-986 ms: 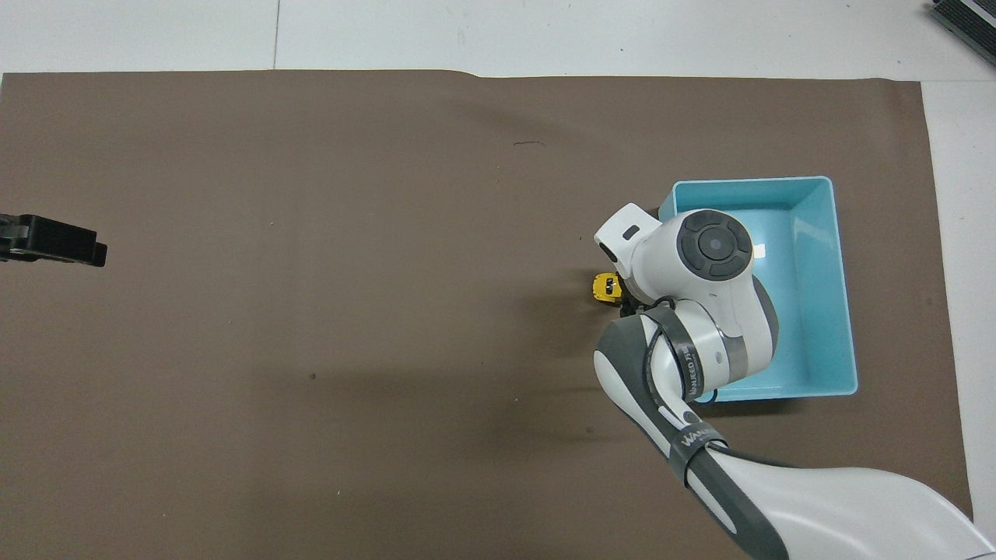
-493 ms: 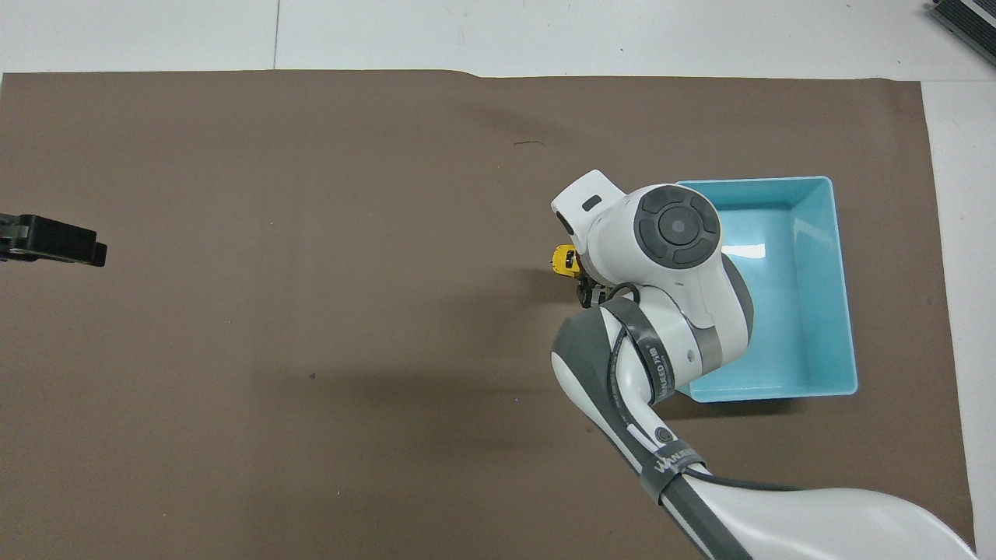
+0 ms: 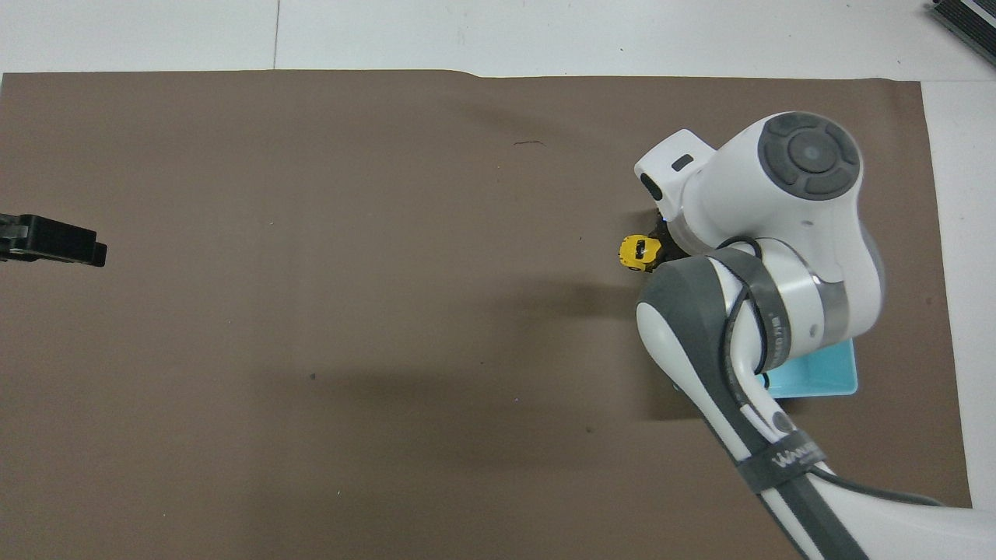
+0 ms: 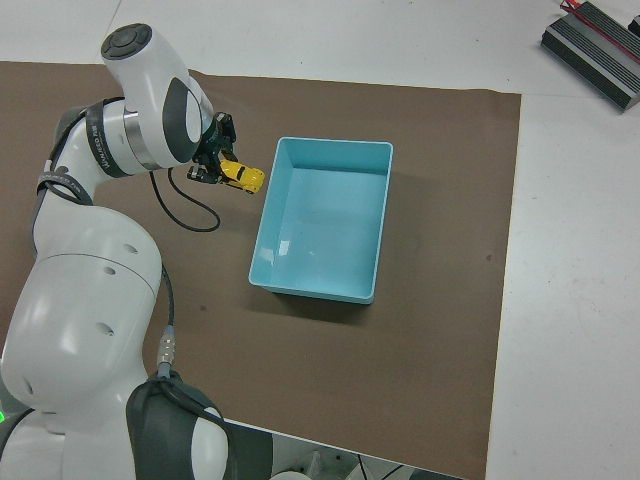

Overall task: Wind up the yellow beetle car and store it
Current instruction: 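Lift the car with the right gripper and lower it into the box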

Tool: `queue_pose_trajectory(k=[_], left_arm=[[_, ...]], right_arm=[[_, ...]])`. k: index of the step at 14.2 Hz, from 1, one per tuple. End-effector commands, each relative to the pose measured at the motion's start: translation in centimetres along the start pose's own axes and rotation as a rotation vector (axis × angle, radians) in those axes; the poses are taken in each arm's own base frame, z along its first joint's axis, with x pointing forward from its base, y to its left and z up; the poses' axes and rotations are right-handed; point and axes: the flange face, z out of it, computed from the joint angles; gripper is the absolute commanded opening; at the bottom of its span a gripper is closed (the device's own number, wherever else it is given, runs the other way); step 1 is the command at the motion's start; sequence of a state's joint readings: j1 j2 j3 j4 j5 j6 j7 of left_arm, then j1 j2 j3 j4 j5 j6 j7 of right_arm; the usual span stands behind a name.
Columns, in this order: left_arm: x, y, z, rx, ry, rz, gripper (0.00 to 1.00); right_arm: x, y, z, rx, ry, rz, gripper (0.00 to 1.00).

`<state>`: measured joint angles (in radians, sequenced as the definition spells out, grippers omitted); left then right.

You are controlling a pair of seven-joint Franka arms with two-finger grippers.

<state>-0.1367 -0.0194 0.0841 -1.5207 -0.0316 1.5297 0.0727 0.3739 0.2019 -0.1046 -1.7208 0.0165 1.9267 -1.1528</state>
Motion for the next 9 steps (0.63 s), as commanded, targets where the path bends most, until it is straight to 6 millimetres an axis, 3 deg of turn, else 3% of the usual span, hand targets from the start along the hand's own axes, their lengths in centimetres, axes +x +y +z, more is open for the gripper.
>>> queue_pose_trajectory(k=[1,5,7,9], left_arm=[[-0.9,-0.2,-0.3,-0.005,-0.005,-0.010,1.00],[-0.9,-0.2,-0.2,-0.006,-0.007,-0.010,1.00],[-0.9,-0.2,-0.2,-0.006,-0.007,-0.010,1.00],[-0.9,-0.2,-0.2,-0.006,-0.007,-0.010,1.00]], right_arm=[[-2.7,-0.1,-2.8,0.022,0.011,-0.051,0.00],[-8.8,-0.1,-3.2,0.089,0.001,-0.115,0.00],[-12.4,-0.7,-1.7,0.096,0.009,-0.152,0.00],[-14.4,-1.4,-0.7,0.086,0.008,-0.174,0.00]])
